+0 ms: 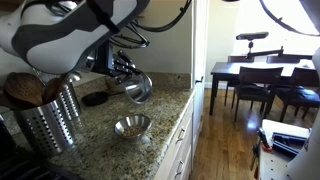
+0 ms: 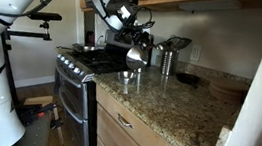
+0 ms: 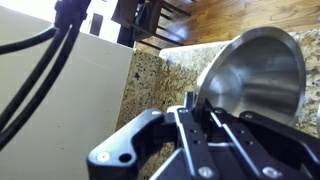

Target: Pour some contents from the silver bowl on the right to the one on the left.

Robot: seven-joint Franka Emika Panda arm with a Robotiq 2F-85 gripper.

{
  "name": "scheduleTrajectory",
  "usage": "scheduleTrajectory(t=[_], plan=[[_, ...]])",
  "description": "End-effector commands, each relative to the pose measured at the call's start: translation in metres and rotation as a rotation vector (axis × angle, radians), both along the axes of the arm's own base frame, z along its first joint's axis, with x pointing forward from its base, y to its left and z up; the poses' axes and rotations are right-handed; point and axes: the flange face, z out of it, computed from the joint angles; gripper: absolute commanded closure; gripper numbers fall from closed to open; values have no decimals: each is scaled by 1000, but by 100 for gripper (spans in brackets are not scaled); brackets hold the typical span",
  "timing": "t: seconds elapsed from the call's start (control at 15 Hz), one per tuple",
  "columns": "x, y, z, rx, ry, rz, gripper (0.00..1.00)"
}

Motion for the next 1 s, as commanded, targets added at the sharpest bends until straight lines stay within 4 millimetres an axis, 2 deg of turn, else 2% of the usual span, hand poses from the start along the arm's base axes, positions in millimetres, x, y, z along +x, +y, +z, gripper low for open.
scheduleTrajectory(t=[0.0,0.47,0.93], plan=[[-7,-11,26,22,-24,-72,93],[-23,-10,35,67,-15,-139,93],[-43,-16,56,109,-44,-222,93]])
